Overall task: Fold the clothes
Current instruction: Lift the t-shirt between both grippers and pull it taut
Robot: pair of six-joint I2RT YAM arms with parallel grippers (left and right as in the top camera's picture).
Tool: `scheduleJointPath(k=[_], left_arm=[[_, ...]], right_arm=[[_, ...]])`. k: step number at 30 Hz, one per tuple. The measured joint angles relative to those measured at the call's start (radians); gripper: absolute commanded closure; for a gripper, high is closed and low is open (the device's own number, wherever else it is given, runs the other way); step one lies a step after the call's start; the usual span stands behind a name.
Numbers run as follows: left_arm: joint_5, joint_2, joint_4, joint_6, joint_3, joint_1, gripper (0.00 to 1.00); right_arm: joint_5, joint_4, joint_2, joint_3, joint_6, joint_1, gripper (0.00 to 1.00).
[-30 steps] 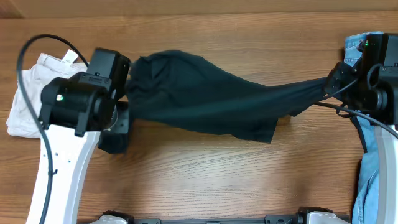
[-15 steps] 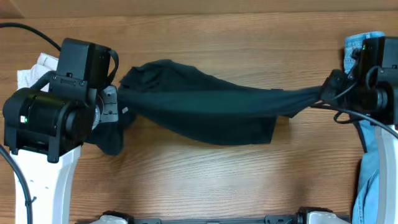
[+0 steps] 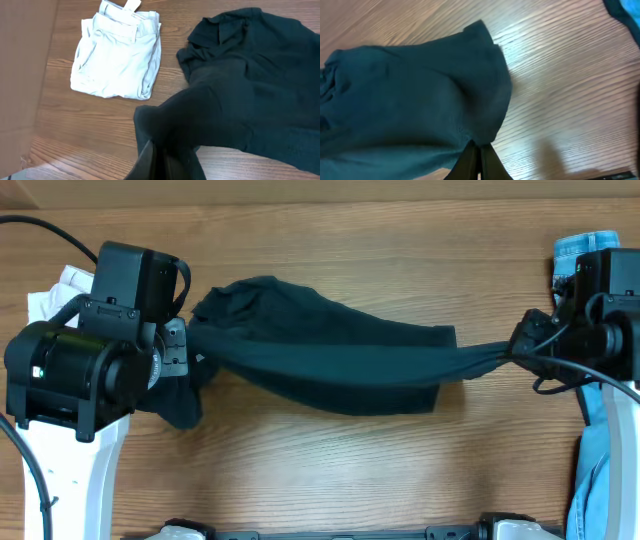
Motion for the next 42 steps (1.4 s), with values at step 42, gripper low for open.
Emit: scheduleJointPath(k=[42], left_arm=[[0.032,0.127,0.008,0.023,0.001,0.000,0.96]], right_arm=[[-0.259,0.429,0.100,-0.351,-0.130,0.000,0.95]])
